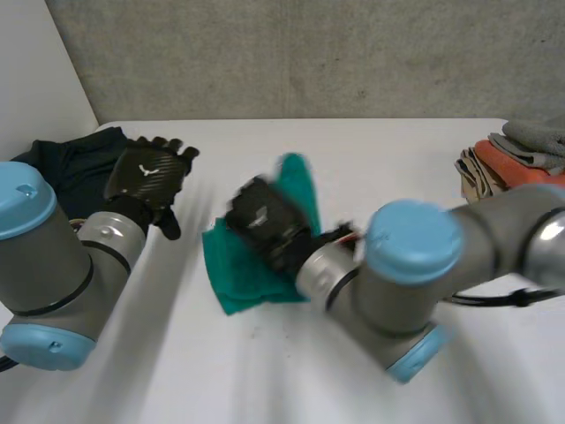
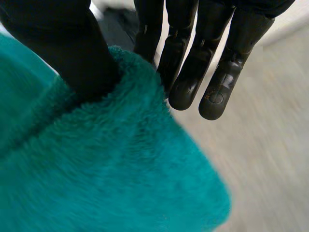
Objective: Fold the laundry.
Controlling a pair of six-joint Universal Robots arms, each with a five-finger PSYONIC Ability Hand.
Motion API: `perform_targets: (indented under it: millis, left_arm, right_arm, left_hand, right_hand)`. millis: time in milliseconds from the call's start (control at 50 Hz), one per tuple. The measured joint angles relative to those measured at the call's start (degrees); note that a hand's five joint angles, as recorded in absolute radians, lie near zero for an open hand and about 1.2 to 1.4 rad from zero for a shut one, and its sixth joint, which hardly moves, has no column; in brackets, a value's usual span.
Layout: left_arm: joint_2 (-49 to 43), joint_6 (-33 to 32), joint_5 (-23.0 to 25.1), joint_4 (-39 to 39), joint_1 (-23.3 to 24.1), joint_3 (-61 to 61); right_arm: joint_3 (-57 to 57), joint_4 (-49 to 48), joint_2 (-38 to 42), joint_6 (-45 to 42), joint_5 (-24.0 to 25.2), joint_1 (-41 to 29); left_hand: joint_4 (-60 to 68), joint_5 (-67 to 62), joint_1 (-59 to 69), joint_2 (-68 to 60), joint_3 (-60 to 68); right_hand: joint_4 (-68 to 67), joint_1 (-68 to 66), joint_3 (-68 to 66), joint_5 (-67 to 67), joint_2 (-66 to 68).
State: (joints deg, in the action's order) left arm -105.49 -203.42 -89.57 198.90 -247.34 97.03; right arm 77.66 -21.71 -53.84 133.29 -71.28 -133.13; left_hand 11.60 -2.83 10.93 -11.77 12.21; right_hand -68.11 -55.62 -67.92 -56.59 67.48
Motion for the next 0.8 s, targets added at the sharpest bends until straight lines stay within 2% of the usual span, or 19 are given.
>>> perform_targets:
  millis: [80,140,180,200,220,360,440,580,640,680,800]
  left_arm:
    - [-0.1,0.6,-1.9,-0.1,-0.3,-0.1]
    - [-0.5,1.9,-2.9,-0.2,0.1,-0.8]
    - [-0.7,2.8,-3.0,-0.1,0.6,-1.5]
    - [-0.9,3.5,-3.1,-0.1,1.0,-2.2]
    - [-1.0,3.9,-3.1,-0.1,1.3,-2.6]
    - [-4.9,8.0,-2.7,-0.5,6.4,-8.6]
    - [-8.4,9.5,-2.6,-1.6,9.4,-12.2]
    - [-14.5,9.8,-4.4,-6.9,11.1,-15.8]
    - [-16.7,9.5,-7.4,-10.2,11.2,-16.2]
    - [-17.6,9.2,-9.6,-12.0,11.1,-15.8]
    - [-18.5,8.7,-12.0,-13.5,10.8,-14.5]
  right_arm:
    - [-0.6,-1.2,3.4,-0.7,3.3,-3.3]
    - [-1.2,-0.6,5.0,3.2,4.1,-4.4]
    - [-1.3,-0.2,4.5,7.4,3.5,-4.1]
    - [-1.4,0.2,3.4,12.7,2.5,-3.2]
    - [-1.4,0.4,2.7,15.4,1.9,-2.6]
    - [-1.6,5.1,-5.3,43.1,-2.2,5.1]
    - [-3.6,10.0,-5.8,49.8,-2.3,8.2]
    - [-11.6,19.6,0.8,48.6,-2.0,9.6]
    - [-15.9,24.2,4.5,47.7,-2.0,9.6]
    - [-22.6,30.8,10.4,46.4,-1.8,9.3]
    - [-28.4,35.5,15.7,44.4,-2.0,8.6]
  left_hand:
    - [0.0,0.0,0.0,0.0,0.0]
    - [0.0,0.0,0.0,0.0,0.0]
    - [0.0,0.0,0.0,0.0,0.0]
    - [0.0,0.0,0.0,0.0,0.0]
    - [0.0,0.0,0.0,0.0,0.0]
    - [0.0,0.0,0.0,0.0,0.0]
    - [0.0,0.0,0.0,0.0,0.0]
    - [0.0,0.0,0.0,0.0,0.0]
    - [0.0,0.0,0.0,0.0,0.0]
    - [0.0,0.0,0.0,0.0,0.0]
    - [0.0,0.0,0.0,0.0,0.0]
  right_hand:
    - [0.7,1.0,0.6,0.5,-1.1]
    - [38.9,36.7,39.0,37.9,-39.7]
    - [49.4,42.2,49.3,47.8,-50.3]
    - [49.4,42.2,49.3,47.8,-50.3]
    - [54.7,44.1,55.4,52.5,-54.4]
    - [54.7,44.1,55.7,52.7,-54.8]
    - [54.7,44.1,55.7,52.7,-54.8]
    - [54.7,44.1,55.7,52.7,-54.8]
    - [54.7,44.1,55.7,52.7,-54.8]
    - [54.7,44.1,55.7,52.7,-54.8]
    - [54.7,44.1,55.7,52.7,-54.8]
